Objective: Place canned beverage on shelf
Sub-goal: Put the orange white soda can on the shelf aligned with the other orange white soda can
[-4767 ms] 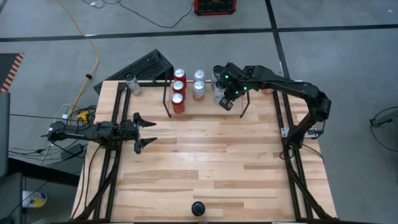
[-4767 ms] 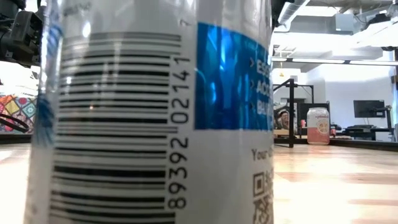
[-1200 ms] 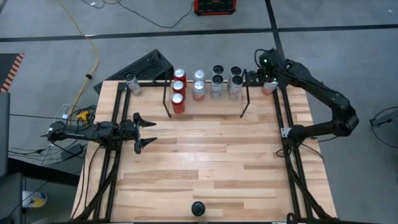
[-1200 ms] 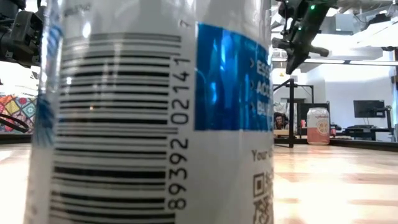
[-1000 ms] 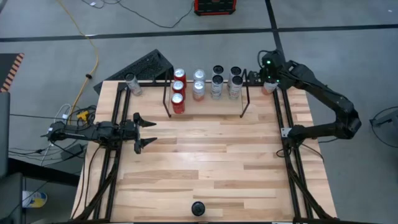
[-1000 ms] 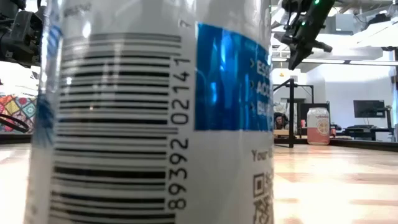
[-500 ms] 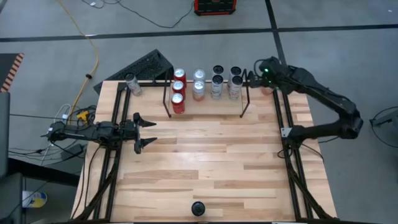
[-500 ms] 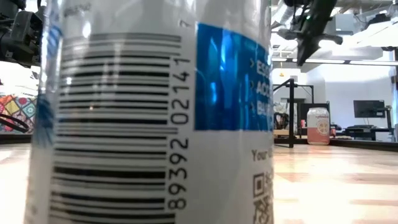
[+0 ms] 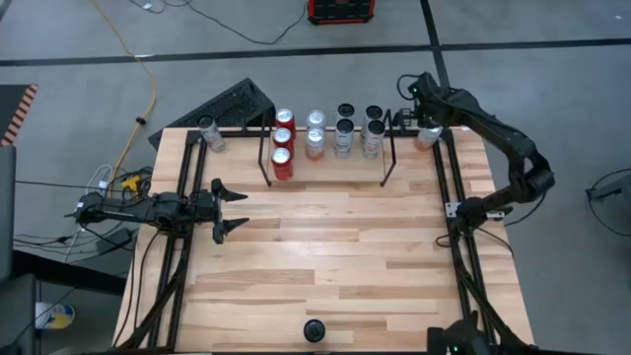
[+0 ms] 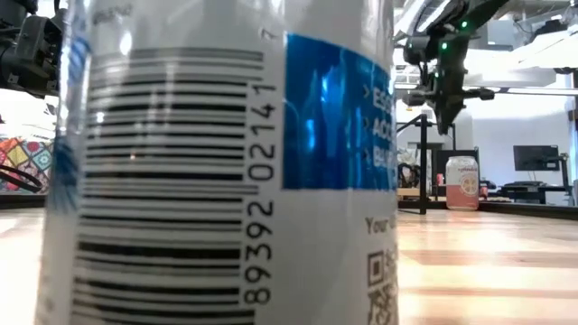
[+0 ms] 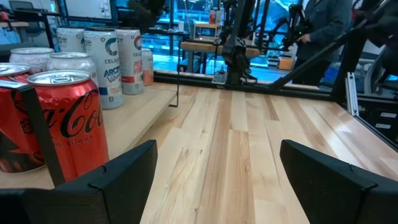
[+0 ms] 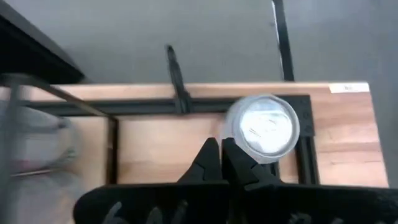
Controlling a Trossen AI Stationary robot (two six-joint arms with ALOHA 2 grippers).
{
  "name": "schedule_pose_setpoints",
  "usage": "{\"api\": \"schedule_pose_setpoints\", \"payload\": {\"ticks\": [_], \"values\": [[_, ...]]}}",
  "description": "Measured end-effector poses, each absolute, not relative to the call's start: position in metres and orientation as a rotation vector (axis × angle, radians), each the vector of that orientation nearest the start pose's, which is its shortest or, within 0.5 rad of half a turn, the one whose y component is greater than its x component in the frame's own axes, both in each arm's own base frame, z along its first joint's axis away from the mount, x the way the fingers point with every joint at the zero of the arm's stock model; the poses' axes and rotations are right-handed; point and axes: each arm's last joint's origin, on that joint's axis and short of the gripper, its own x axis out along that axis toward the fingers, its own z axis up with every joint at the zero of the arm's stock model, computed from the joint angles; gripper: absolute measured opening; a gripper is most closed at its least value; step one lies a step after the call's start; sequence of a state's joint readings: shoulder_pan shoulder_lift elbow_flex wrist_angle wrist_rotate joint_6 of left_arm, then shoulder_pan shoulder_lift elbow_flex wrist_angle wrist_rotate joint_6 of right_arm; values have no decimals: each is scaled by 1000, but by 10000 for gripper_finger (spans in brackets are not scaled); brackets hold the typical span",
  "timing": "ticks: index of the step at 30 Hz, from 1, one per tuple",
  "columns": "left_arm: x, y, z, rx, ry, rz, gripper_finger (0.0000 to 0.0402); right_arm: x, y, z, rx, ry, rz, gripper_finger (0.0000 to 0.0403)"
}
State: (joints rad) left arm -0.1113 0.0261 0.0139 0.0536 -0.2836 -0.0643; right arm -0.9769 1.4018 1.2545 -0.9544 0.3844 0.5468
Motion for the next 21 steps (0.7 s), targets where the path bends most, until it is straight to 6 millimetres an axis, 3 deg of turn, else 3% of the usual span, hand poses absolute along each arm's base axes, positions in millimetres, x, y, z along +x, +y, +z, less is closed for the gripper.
{"api": "schedule_pose_setpoints", "payload": {"ticks": [4, 10, 16, 21], "values": [[98, -3, 171, -72, -46, 171, 327, 137, -240, 292, 776, 854, -1535, 34], [98, -3, 171, -72, -47, 171, 327, 141, -246, 288, 763, 868, -1539, 136], [98, -3, 171, -72, -47, 171, 327, 138, -252, 295, 753, 853, -1534, 263], [98, -3, 171, -72, -47, 171, 327, 135, -254, 305, 810, 812, -1518, 315]]}}
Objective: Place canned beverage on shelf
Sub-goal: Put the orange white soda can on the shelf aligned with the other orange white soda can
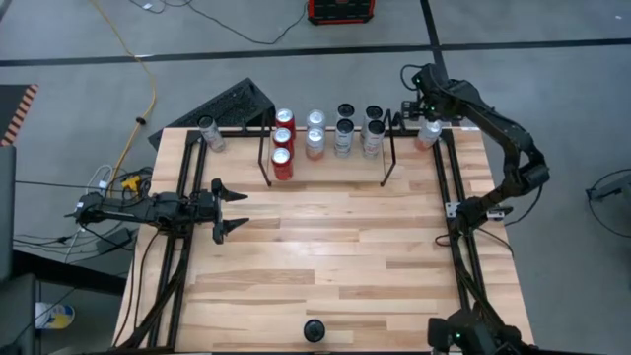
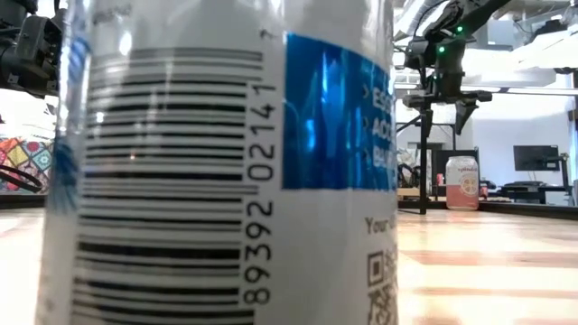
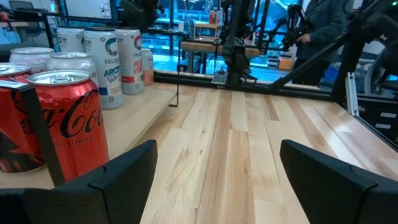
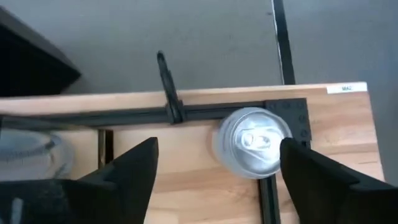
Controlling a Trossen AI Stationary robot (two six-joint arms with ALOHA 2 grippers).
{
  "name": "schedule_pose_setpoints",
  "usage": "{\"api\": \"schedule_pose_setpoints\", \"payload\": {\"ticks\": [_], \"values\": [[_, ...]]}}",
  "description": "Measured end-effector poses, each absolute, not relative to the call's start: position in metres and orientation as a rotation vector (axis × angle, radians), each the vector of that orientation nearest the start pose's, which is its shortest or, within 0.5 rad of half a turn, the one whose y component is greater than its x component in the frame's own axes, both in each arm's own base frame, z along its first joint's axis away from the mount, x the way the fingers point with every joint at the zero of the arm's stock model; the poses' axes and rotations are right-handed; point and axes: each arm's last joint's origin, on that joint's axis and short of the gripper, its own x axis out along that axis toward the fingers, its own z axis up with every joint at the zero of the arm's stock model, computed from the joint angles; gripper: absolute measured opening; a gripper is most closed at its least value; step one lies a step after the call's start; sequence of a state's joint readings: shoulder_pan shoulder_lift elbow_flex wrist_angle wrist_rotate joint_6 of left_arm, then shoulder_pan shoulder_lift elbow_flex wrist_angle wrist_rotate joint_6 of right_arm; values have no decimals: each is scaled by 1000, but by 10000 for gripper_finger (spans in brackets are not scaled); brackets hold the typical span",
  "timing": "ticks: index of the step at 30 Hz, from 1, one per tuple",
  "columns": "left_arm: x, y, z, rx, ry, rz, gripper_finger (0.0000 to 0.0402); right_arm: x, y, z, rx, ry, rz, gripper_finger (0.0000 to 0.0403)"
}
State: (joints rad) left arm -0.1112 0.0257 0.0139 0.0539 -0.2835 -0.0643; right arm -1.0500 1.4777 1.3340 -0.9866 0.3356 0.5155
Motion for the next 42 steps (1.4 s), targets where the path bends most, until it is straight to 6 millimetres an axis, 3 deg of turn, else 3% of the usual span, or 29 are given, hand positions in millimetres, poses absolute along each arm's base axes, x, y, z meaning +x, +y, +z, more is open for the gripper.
{"api": "schedule_pose_setpoints", "payload": {"ticks": [5, 9, 12, 18, 22, 24, 30, 36, 42], "values": [[98, -3, 171, -72, -47, 171, 327, 138, -247, 298, 831, 813, -1604, 319], [98, -3, 171, -72, -47, 171, 327, 145, -234, 284, 780, 895, -1654, 314], [98, -3, 171, -72, -47, 171, 327, 147, -221, 285, 753, 894, -1688, 312], [98, -3, 171, -72, -47, 171, 327, 139, -171, 286, 720, 629, -1704, 311], [98, -3, 171, -72, -47, 171, 327, 131, -133, 257, 689, 405, -1736, 311], [98, -3, 171, -72, -47, 171, 327, 132, -124, 240, 684, 295, -1710, 311], [98, -3, 171, -72, -47, 171, 327, 128, -126, 210, 623, 69, -1761, 311], [98, -3, 171, -72, -47, 171, 327, 128, -138, 203, 507, 48, -1894, 311], [98, -3, 171, -72, -47, 171, 327, 134, -162, 193, 431, 87, -1935, 311]]}}
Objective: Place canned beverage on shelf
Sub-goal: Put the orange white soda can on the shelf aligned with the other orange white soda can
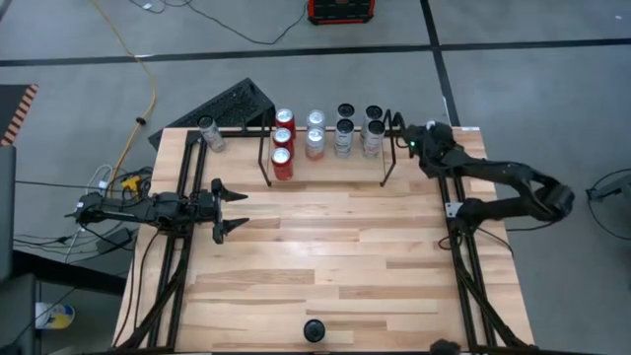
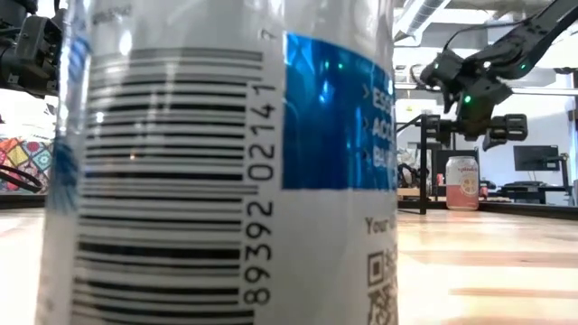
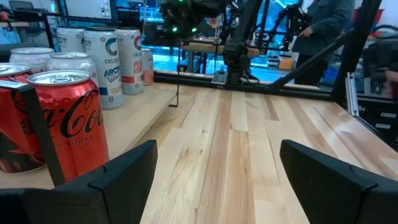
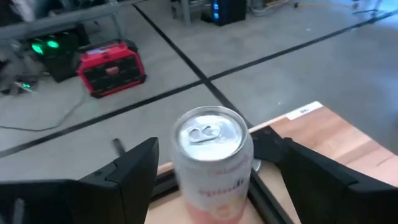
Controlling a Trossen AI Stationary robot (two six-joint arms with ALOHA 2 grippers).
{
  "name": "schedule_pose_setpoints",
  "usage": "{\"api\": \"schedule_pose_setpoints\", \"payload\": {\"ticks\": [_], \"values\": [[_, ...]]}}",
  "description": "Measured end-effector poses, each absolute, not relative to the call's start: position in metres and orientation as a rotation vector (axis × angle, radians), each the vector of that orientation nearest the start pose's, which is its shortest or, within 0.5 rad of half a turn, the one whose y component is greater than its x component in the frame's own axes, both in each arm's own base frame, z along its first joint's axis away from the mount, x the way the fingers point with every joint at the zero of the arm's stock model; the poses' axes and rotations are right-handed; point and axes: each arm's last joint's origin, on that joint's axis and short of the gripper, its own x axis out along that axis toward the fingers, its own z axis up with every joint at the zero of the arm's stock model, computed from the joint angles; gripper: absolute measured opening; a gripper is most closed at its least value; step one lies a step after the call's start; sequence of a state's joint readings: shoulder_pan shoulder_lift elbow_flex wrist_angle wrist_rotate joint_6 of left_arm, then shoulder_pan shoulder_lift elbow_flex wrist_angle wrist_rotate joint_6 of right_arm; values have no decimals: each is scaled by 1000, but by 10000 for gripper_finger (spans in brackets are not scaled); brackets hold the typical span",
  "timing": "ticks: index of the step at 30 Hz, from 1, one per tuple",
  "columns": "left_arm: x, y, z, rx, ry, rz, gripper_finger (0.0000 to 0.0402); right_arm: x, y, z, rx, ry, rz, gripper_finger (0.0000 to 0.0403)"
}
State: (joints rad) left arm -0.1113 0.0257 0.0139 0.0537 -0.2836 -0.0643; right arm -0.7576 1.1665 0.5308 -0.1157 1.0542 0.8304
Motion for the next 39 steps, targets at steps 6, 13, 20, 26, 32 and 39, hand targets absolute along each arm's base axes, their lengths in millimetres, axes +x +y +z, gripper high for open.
{"api": "schedule_pose_setpoints", "payload": {"ticks": [6, 13, 20, 26, 32, 39], "values": [[98, -3, 171, -72, -47, 171, 327, 132, -181, 175, 440, 109, -2012, 310], [98, -3, 171, -72, -47, 170, 327, 140, -185, 153, 447, 158, -2034, 310], [98, -3, 171, -72, -45, 161, 327, 144, -184, 144, 445, 193, -2026, 310], [98, -3, 171, -72, -45, 161, 327, 143, -184, 145, 439, 196, -2032, 306], [98, -3, 171, -72, -45, 161, 327, 141, -183, 147, 444, 206, -2029, 258], [98, -3, 171, -72, -45, 160, 327, 138, -183, 147, 437, 232, -2042, 158]]}}
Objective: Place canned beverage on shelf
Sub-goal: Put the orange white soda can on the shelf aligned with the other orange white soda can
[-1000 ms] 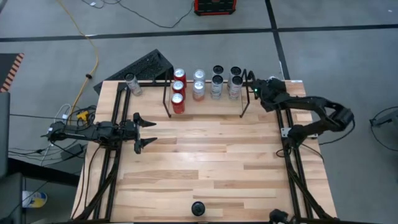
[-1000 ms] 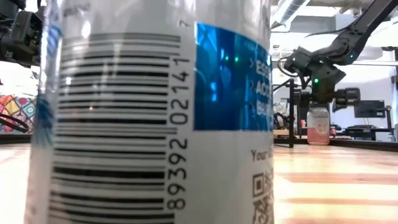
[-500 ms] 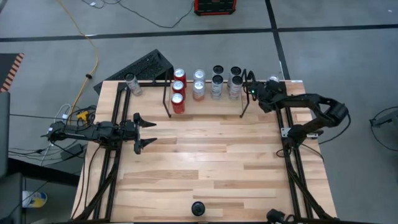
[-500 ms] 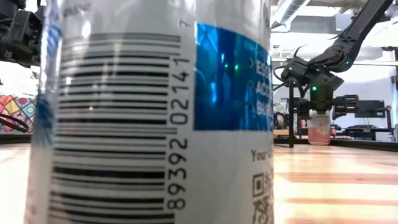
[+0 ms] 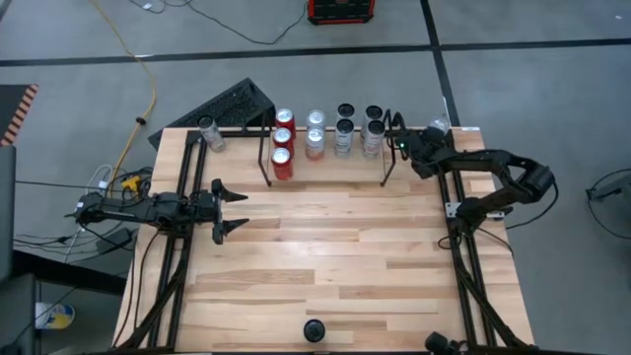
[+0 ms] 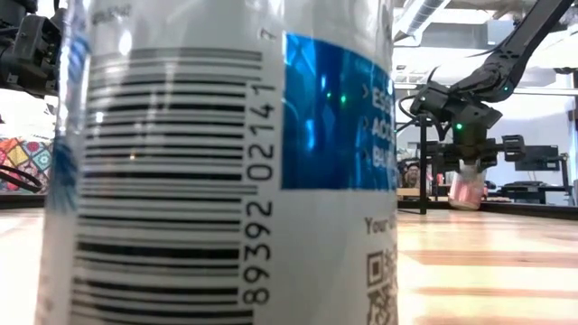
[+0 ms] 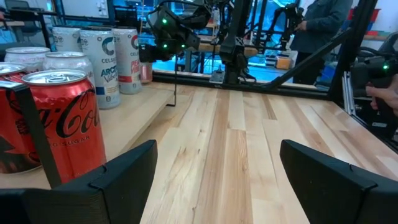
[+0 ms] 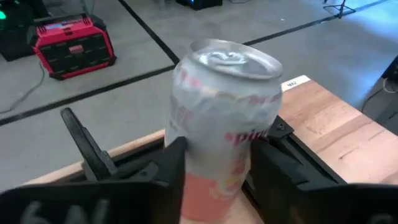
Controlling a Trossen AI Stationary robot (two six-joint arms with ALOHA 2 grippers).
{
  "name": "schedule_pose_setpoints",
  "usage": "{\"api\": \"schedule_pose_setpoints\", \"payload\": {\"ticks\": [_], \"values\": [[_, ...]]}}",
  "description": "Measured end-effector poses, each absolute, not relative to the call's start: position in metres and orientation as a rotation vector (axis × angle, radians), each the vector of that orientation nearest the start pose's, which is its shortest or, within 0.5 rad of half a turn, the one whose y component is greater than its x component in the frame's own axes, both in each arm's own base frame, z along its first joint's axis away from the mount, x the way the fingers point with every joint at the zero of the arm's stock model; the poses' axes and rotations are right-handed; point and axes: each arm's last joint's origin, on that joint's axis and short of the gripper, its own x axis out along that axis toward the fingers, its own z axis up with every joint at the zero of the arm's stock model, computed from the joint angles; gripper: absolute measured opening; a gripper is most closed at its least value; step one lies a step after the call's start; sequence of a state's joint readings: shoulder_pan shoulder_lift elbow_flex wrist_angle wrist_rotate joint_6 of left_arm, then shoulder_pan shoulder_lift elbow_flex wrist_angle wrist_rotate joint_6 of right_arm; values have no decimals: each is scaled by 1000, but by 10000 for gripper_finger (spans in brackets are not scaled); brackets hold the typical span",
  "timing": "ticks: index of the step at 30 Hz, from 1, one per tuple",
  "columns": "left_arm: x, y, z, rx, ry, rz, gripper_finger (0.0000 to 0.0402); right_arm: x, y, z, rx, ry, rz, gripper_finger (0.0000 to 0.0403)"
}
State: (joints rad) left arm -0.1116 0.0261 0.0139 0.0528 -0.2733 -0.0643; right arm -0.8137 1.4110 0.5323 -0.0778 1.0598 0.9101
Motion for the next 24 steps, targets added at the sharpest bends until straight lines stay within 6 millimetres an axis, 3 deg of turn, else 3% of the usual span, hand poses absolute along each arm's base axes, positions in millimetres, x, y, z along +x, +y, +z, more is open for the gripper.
{"api": "schedule_pose_setpoints", "payload": {"ticks": [5, 14, 18, 24], "values": [[98, -3, 171, -72, -45, 161, 327, 140, -180, 145, 460, 278, -2005, 104], [98, -3, 171, -72, -45, 160, 327, 153, -159, 147, 526, 386, -1824, 61], [98, -3, 171, -72, -45, 160, 327, 154, -144, 168, 505, 345, -1757, 37], [98, -3, 171, -72, -45, 160, 327, 141, -133, 224, 405, 237, -1707, 4]]}}
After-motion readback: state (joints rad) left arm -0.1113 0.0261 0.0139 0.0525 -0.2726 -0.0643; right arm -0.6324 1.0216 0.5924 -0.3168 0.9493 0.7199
